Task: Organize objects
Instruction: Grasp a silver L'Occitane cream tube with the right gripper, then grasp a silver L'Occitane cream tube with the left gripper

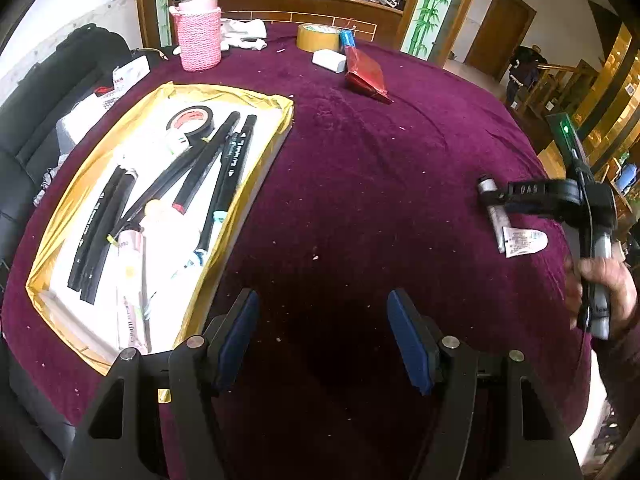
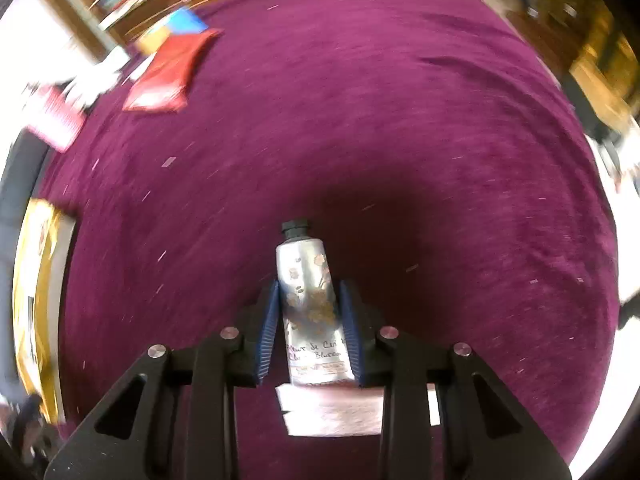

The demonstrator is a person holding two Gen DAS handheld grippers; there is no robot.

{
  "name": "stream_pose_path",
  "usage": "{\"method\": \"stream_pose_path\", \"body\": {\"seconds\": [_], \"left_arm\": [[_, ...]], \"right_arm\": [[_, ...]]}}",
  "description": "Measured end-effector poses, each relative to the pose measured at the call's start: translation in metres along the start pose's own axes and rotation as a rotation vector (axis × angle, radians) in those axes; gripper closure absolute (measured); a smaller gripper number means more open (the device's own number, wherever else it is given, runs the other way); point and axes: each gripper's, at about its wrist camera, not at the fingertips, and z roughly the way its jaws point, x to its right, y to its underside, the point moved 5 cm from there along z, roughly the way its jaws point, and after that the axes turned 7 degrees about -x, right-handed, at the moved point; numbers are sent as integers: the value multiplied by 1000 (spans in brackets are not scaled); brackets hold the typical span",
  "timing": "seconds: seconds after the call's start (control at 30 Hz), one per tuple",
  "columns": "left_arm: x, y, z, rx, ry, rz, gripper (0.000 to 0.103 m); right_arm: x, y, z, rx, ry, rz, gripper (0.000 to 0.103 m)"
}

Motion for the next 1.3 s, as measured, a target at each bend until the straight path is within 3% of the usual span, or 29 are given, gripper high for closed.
{"method": "stream_pose_path", "body": {"seconds": [0.07,0.2,0.27,0.37,0.47,0.53,0.7,0.83,0.9,0.97,1.1,1.13,1.17,1.2,1.27,1.3], "left_arm": [[5,-2,1,1,14,11,42],[20,-9,6,-14,79,34,42],[28,-13,9,-26,107,41,42],[46,-19,17,-43,127,80,42],[70,-23,29,-49,125,155,42],[90,-25,39,-49,126,220,43],[127,-28,73,-74,75,351,43],[135,-26,90,-106,72,376,43],[138,-24,95,-104,53,400,37],[147,-22,100,-117,30,448,22],[157,-21,104,-96,30,511,21],[156,-21,103,-89,43,505,28],[155,-22,101,-78,47,503,45],[153,-24,99,-67,40,506,53],[144,-30,96,-71,57,483,81],[140,-33,97,-83,84,467,81]], "right_arm": [[-14,12,2,-36,-73,-28,76],[-44,49,9,-233,-394,-51,75],[-44,59,2,-241,-429,-39,75],[-20,64,-27,-152,-508,61,69],[20,70,-54,-35,-447,168,51],[48,78,-63,9,-384,235,51],[85,94,-65,13,-346,355,51],[91,104,-53,-9,-330,415,51],[95,107,-51,-14,-330,435,51],[93,108,-47,-14,-329,445,51],[91,112,-45,-10,-315,458,51],[91,113,-45,-9,-308,456,51],[91,111,-44,-8,-299,454,51],[91,110,-44,-6,-289,452,51],[90,106,-42,-4,-266,453,51],[89,104,-41,0,-257,454,51]]}}
